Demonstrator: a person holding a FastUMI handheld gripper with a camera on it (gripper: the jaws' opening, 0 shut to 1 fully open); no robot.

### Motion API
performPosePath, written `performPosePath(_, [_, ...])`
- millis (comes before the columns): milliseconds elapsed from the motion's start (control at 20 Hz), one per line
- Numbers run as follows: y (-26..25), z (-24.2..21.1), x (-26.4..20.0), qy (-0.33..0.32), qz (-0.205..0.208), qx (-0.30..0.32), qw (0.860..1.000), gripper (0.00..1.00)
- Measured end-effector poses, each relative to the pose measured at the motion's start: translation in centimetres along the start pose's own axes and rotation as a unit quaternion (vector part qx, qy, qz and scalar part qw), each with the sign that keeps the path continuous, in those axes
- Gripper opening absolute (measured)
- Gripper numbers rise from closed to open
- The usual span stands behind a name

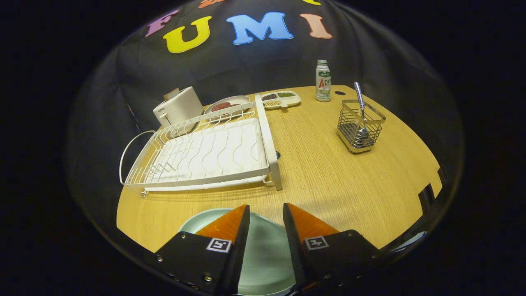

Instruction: Take the plate from the dish rack, then take the spoon from the basket and place it into the plate.

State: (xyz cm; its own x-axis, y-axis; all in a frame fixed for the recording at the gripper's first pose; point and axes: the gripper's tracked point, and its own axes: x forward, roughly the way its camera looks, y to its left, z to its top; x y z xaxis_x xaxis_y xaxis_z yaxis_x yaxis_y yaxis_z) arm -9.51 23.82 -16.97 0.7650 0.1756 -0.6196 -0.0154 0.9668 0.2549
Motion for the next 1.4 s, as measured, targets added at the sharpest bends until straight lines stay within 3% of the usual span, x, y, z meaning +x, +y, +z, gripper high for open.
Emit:
performPosePath(500, [-0.1,0.7,-0.3,-0.006,-0.003,0.001,1.0,0.5])
performPosePath(700, [-1.5,4.5,-1.9,-0.049,-0.022,0.003,0.999,0.5])
performPosePath(1100, [-8.3,15.4,-3.5,-0.146,-0.104,0.032,0.983,0.5])
performPosePath(1400, [-15.5,20.0,-0.9,-0.157,-0.17,0.075,0.97,0.5])
